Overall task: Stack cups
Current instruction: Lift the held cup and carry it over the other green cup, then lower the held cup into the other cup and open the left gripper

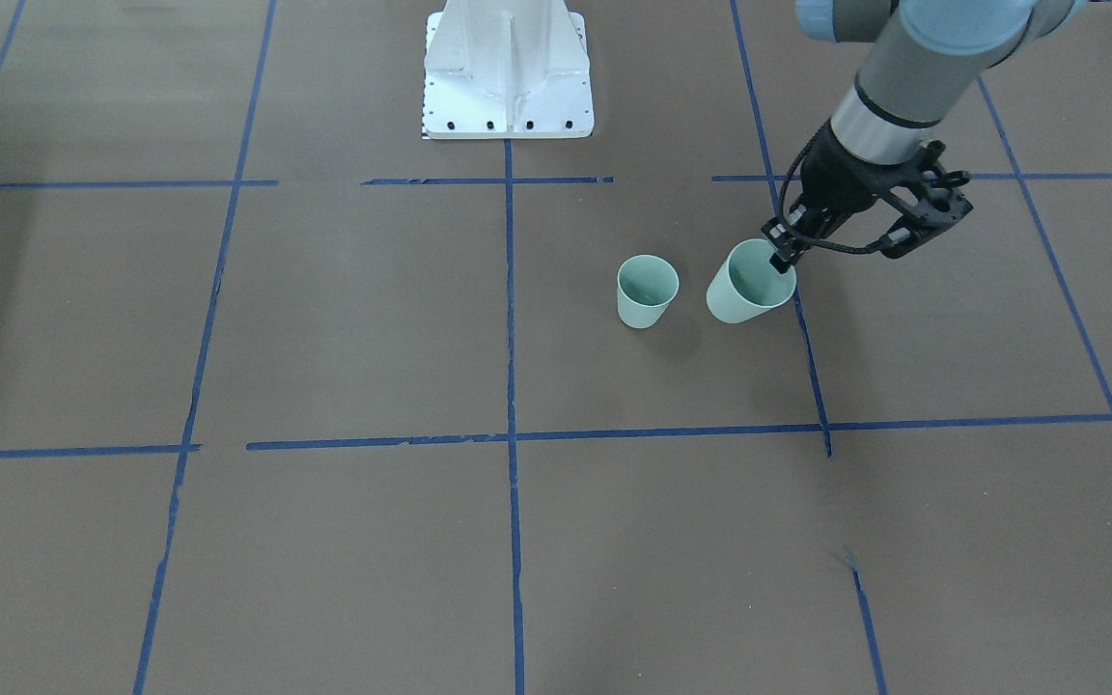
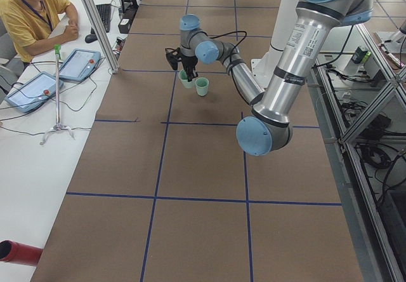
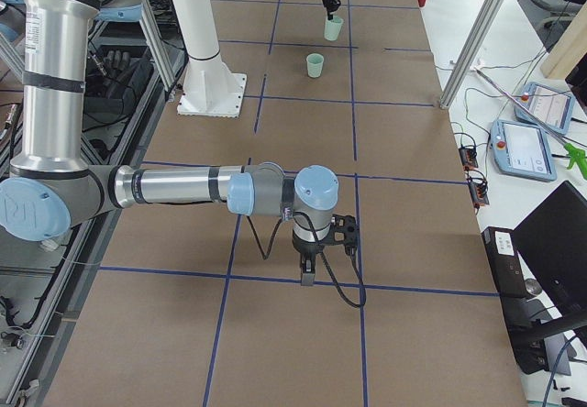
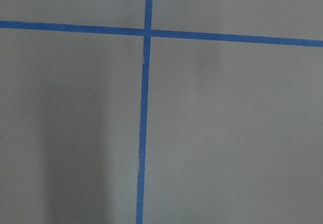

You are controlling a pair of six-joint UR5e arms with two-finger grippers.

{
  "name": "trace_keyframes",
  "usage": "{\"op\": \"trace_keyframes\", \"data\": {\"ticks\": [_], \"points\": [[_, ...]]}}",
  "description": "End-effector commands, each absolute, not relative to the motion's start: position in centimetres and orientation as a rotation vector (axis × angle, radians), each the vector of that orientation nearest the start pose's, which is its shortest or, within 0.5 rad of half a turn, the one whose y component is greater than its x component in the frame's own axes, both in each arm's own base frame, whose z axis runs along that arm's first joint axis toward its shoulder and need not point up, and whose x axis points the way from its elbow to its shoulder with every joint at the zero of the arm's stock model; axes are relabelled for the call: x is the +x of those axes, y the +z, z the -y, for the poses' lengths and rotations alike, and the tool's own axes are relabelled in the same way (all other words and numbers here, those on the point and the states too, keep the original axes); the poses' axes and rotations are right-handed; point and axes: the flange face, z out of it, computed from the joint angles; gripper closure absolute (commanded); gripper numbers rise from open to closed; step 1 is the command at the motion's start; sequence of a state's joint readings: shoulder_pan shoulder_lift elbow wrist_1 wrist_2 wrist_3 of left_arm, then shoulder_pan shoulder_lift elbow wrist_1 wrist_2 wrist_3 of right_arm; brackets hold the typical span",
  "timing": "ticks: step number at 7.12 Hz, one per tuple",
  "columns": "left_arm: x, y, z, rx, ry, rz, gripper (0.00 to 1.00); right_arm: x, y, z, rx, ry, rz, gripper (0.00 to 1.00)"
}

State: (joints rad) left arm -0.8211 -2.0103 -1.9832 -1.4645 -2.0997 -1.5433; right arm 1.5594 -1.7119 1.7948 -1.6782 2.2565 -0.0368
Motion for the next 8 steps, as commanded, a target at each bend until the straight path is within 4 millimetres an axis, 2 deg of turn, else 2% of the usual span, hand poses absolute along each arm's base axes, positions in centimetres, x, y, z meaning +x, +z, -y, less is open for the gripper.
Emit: {"op": "trace_keyframes", "data": {"ticks": [1, 4, 6, 7, 8], "points": [[37.3, 23.2, 45.1, -0.195, -0.545, -0.863, 1.00, 6.6, 63.0, 43.0, -0.015, -0.037, 0.686, 0.00], [40.0, 23.3, 42.8, -0.221, -0.489, -0.858, 1.00, 6.5, 63.0, 43.0, -0.015, -0.039, 0.686, 0.00], [40.1, 23.2, 42.8, -0.221, -0.486, -0.859, 1.00, 6.5, 63.0, 43.0, -0.015, -0.039, 0.686, 0.00], [40.1, 23.2, 42.7, -0.221, -0.484, -0.859, 0.59, 6.5, 63.0, 43.0, -0.015, -0.039, 0.686, 0.00], [40.1, 23.3, 42.8, -0.210, -0.489, -0.856, 0.14, 6.6, 63.0, 43.0, -0.015, -0.037, 0.686, 0.00]]}}
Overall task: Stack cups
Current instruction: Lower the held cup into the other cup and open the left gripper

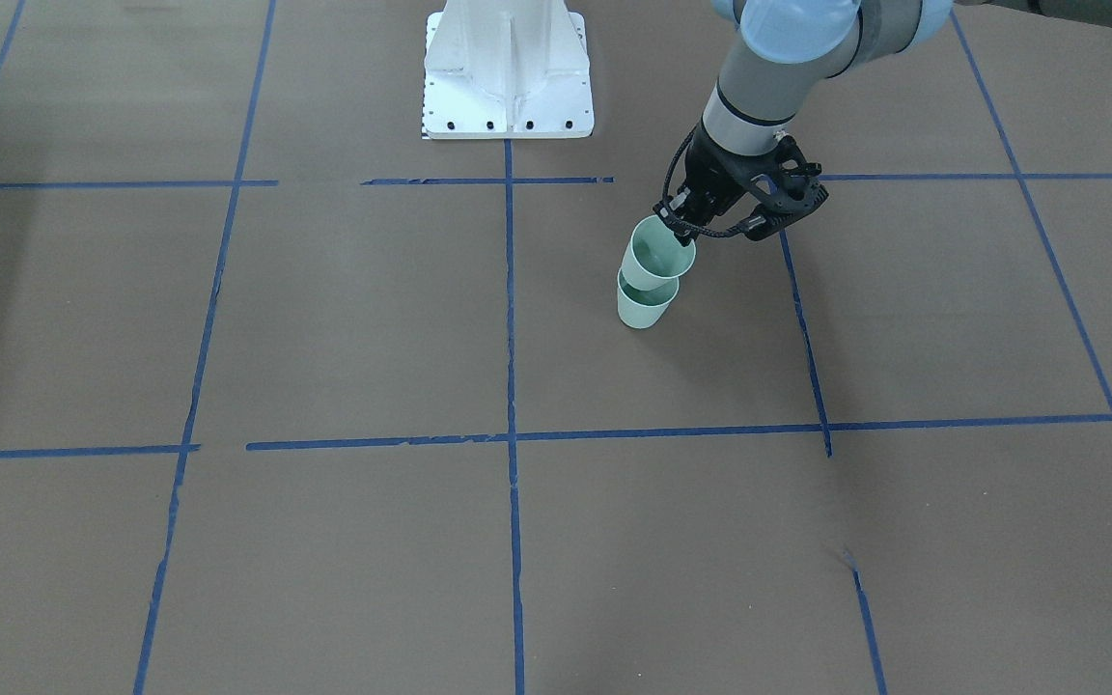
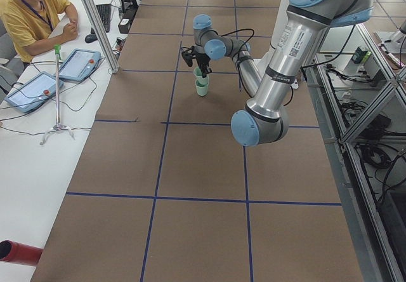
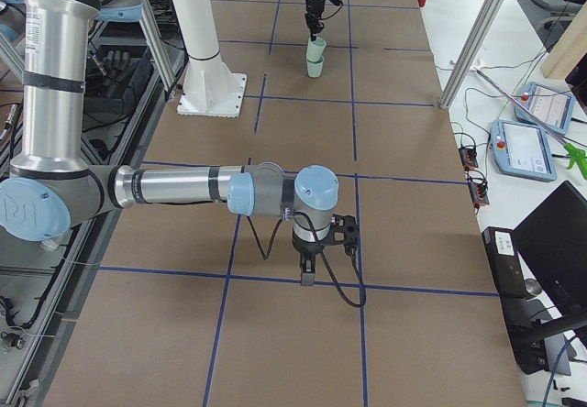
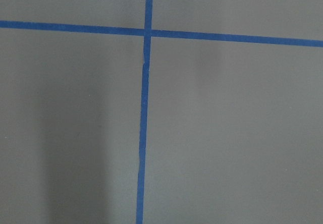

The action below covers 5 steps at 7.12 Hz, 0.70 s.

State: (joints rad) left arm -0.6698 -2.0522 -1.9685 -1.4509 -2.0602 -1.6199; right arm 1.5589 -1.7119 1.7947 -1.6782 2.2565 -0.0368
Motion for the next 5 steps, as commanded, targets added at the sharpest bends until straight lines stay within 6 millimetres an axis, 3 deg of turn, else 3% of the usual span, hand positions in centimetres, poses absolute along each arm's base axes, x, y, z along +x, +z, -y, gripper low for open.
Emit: {"op": "trace_keyframes", "data": {"ticks": [1, 4, 5], "points": [[40.1, 23.5, 42.9, -0.203, -0.491, -0.852, 0.01, 6.6, 63.0, 43.0, -0.015, -0.037, 0.686, 0.00], [39.0, 23.6, 43.2, -0.184, -0.485, -0.876, 0.00, 6.6, 63.0, 43.0, -0.015, -0.037, 0.686, 0.00], [35.8, 26.0, 44.2, -0.114, -0.419, -0.898, 0.00, 6.6, 63.0, 43.0, -0.015, -0.037, 0.686, 0.00]]}}
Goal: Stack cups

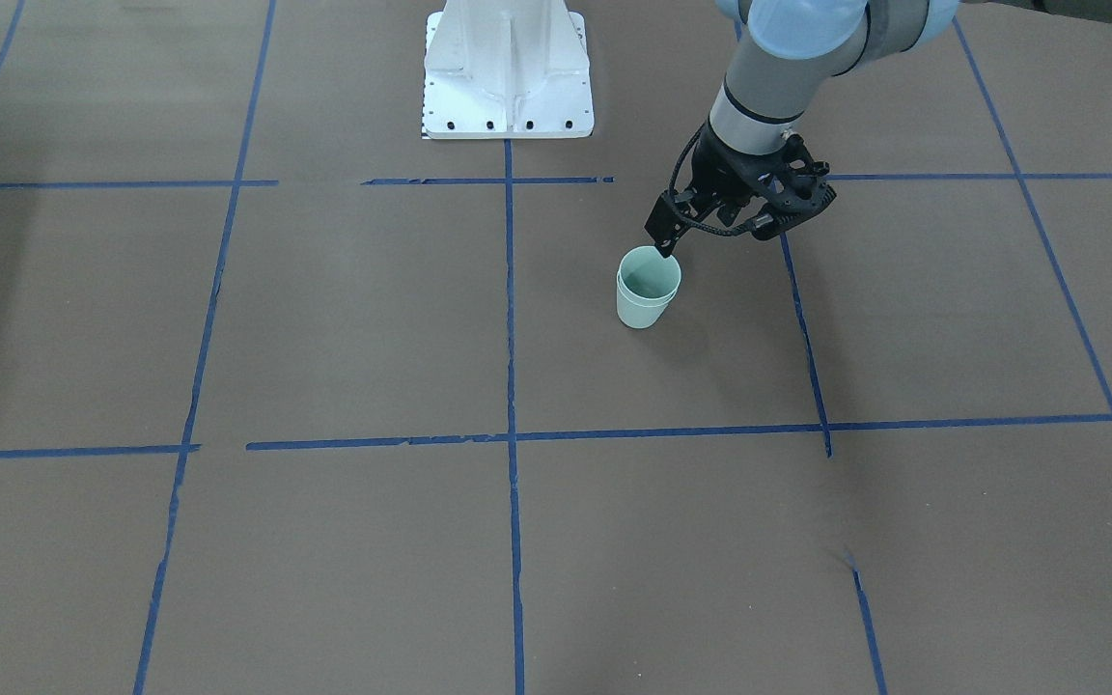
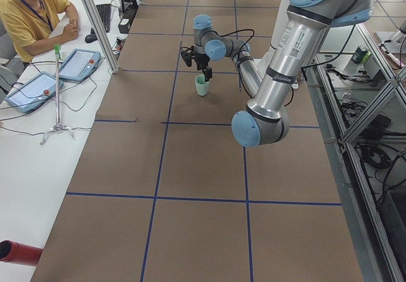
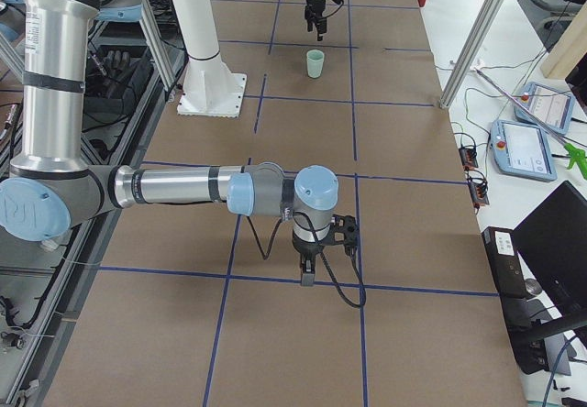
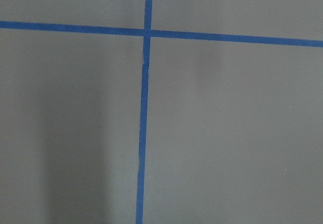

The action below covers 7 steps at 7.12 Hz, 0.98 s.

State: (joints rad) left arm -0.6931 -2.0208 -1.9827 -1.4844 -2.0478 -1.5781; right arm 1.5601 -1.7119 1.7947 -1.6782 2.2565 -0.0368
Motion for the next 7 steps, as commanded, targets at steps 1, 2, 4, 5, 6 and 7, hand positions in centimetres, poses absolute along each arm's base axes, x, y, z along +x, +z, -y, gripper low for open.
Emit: {"op": "trace_keyframes", "data": {"ticks": [1, 2, 4, 5, 6, 7], "points": [[31.7, 30.5, 45.2, -0.044, -0.309, -0.860, 0.00, 6.6, 63.0, 43.0, -0.015, -0.037, 0.686, 0.00], [26.9, 34.0, 46.6, -0.015, -0.206, -0.844, 0.00, 6.5, 63.0, 43.0, -0.015, -0.039, 0.686, 0.00], [14.5, 42.9, 47.7, 0.091, 0.031, -0.780, 0.00, 6.6, 63.0, 43.0, -0.015, -0.037, 0.686, 0.00], [8.5, 48.0, 47.1, 0.134, 0.140, -0.727, 0.00, 6.5, 63.0, 43.0, -0.015, -0.039, 0.686, 0.00], [1.8, 53.3, 45.7, 0.158, 0.216, -0.698, 0.00, 6.6, 63.0, 43.0, -0.015, -0.037, 0.686, 0.00], [-3.4, 57.5, 44.0, 0.141, 0.182, -0.684, 0.00, 6.5, 63.0, 43.0, -0.015, -0.039, 0.686, 0.00]]}}
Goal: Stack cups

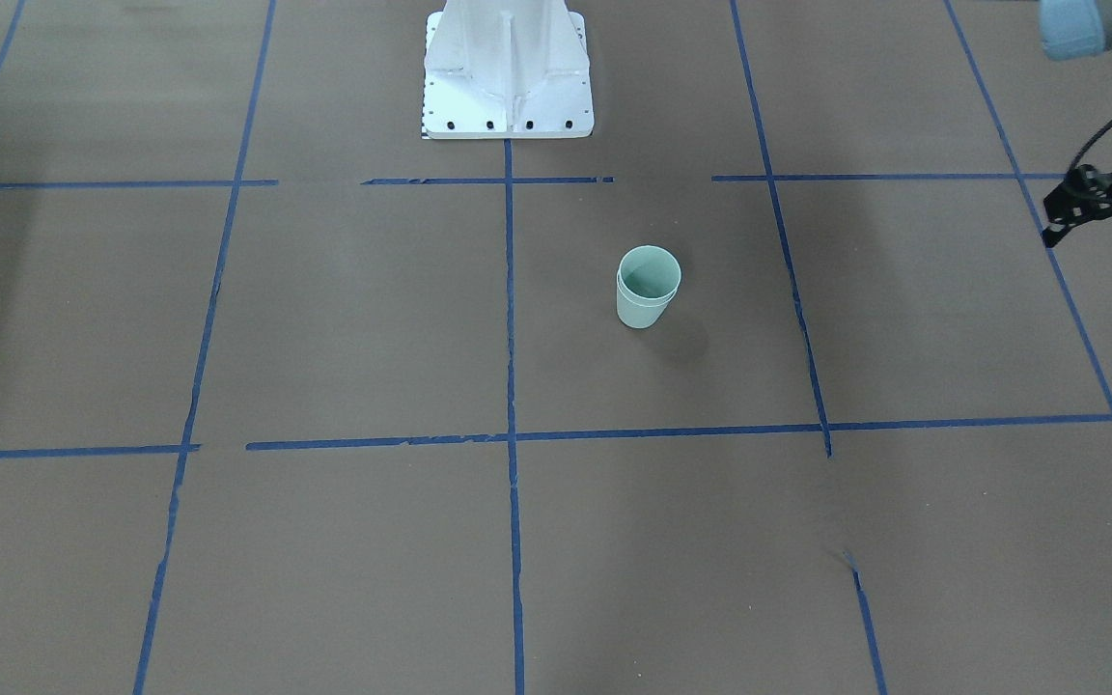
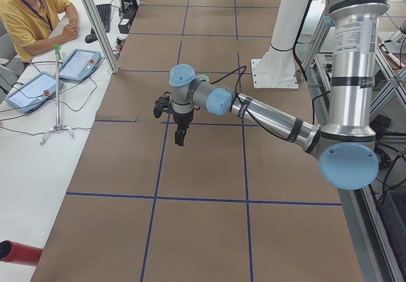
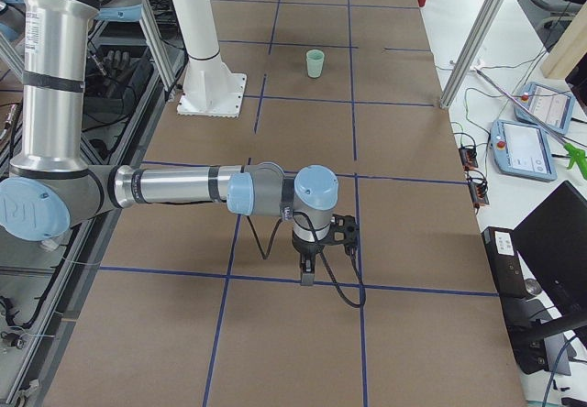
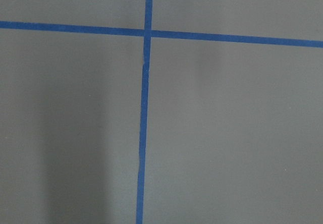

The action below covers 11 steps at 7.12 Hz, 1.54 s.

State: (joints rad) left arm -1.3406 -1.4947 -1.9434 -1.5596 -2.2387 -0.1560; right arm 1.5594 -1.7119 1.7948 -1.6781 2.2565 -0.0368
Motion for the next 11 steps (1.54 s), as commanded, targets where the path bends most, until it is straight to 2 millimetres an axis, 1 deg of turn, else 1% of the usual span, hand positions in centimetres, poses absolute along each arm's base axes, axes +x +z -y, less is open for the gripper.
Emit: {"op": "trace_keyframes", "data": {"ticks": [1, 2, 4, 7, 11], "points": [[-6.8, 60.2, 42.3, 0.113, 0.096, -0.678, 0.00, 6.5, 63.0, 43.0, -0.015, -0.039, 0.686, 0.00], [-7.2, 60.6, 42.2, 0.104, 0.084, -0.678, 0.00, 6.5, 63.0, 43.0, -0.015, -0.039, 0.686, 0.00], [-7.1, 61.4, 42.1, 0.073, 0.070, -0.679, 0.00, 6.5, 63.0, 43.0, -0.015, -0.039, 0.686, 0.00], [-7.1, 61.8, 41.9, 0.068, 0.073, -0.675, 0.00, 6.5, 63.0, 43.0, -0.015, -0.039, 0.686, 0.00], [-7.1, 61.8, 41.9, 0.074, 0.078, -0.678, 0.00, 6.6, 63.0, 43.0, -0.015, -0.037, 0.686, 0.00]]}}
